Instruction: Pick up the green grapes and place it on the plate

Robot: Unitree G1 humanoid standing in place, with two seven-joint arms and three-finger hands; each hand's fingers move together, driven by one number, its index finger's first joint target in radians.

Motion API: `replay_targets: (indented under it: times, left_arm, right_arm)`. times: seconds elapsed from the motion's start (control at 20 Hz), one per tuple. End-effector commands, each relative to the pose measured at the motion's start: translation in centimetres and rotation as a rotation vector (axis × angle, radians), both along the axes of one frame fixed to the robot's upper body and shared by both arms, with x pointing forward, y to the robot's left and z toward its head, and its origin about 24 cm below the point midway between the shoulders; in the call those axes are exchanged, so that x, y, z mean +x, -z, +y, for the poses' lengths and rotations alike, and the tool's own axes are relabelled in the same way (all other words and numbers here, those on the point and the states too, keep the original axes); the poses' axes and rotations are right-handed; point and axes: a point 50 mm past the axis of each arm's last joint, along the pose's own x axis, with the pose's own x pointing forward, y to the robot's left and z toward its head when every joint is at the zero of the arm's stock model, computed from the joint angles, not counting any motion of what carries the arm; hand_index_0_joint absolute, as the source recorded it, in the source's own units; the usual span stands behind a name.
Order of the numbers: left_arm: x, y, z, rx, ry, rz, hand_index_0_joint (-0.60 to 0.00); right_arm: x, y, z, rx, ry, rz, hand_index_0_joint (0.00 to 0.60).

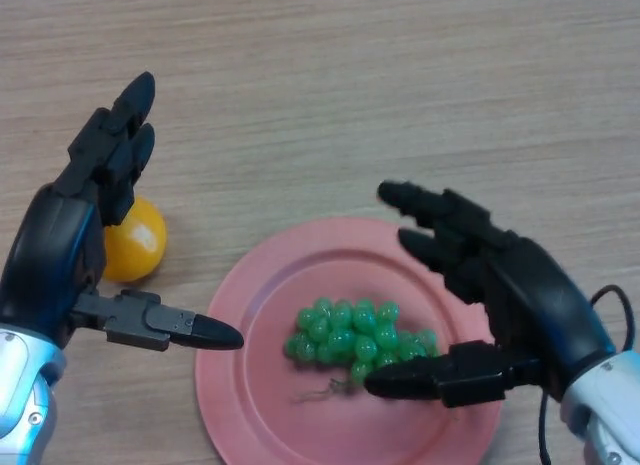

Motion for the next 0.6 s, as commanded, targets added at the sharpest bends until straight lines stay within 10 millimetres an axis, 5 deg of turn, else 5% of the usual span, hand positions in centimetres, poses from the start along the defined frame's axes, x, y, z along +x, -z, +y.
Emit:
replay_targets:
  times: [0.05,0.45,0.5,0.6]
  left_arm:
    - [-0.8,-3.0,0.4,0.045,-0.022,-0.179,0.0]
    - [-0.7,-3.4,0.4,0.059,-0.06,-0.242,0.0]
    - [-0.7,-3.4,0.4,0.062,-0.063,-0.247,-0.05]
    - [-0.6,-3.4,0.4,0.097,-0.088,-0.278,-0.299]
  right_arm:
    - [-0.1,-4.3,-1.0,0.116,0.017,-0.275,0.0]
    - [0.5,-6.8,-4.0,0.153,0.11,-0.441,0.0]
    - [0.5,-6.7,-4.0,0.153,0.111,-0.442,0.0]
    - [0.6,-6.6,-4.1,0.152,0.114,-0.441,0.0]
